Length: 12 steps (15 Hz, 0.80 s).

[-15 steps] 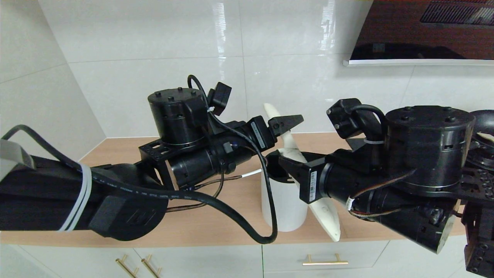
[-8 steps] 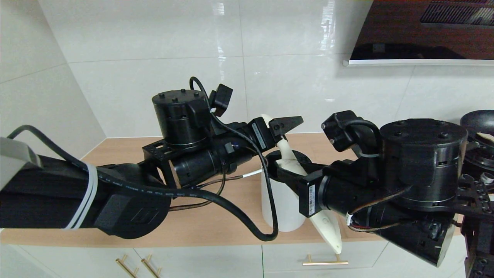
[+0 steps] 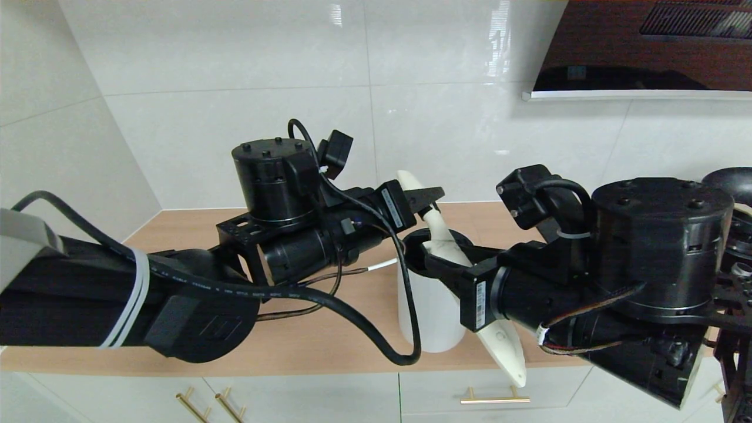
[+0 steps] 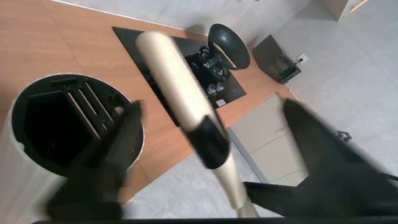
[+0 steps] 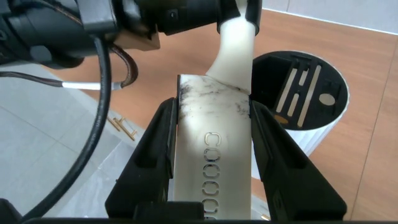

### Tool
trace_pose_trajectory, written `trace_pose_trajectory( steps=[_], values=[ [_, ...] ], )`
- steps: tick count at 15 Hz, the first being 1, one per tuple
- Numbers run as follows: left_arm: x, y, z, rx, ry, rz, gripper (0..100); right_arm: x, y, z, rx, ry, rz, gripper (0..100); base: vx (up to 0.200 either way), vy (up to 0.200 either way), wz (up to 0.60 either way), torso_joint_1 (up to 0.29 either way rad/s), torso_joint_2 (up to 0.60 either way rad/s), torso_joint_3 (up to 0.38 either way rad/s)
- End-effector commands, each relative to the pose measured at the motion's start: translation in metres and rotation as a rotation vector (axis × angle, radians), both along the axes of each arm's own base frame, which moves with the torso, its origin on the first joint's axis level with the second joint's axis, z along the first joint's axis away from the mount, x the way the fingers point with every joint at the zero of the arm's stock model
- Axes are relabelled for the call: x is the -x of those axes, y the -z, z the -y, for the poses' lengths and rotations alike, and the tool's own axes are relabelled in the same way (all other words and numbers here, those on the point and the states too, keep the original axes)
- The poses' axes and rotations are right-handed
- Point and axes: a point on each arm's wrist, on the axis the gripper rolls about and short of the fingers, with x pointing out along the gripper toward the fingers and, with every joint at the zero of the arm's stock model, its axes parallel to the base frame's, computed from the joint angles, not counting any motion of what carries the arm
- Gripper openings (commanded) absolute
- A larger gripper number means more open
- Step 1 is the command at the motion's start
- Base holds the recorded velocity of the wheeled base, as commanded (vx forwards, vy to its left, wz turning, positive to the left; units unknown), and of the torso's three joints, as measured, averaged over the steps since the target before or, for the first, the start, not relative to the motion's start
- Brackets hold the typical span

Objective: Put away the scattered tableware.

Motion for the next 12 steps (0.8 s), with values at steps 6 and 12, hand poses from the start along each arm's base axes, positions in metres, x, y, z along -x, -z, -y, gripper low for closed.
trace_pose_trajectory(
  steps=[6, 12],
  values=[
    [0.0, 0.001, 0.001, 0.001, -0.001, -0.002, 0, 0.001, -0.002, 0.0, -0.005, 0.001, 0.004, 0, 0.0, 0.0, 0.0, 0.0, 0.0, 0.0],
    [0.005, -0.01, -0.004, 0.022, -0.002, 0.023, 0, 0.0, -0.003, 0.001, -0.009, 0.011, 0.009, 100, 0.0, 0.0, 0.0, 0.0, 0.0, 0.0]
  ],
)
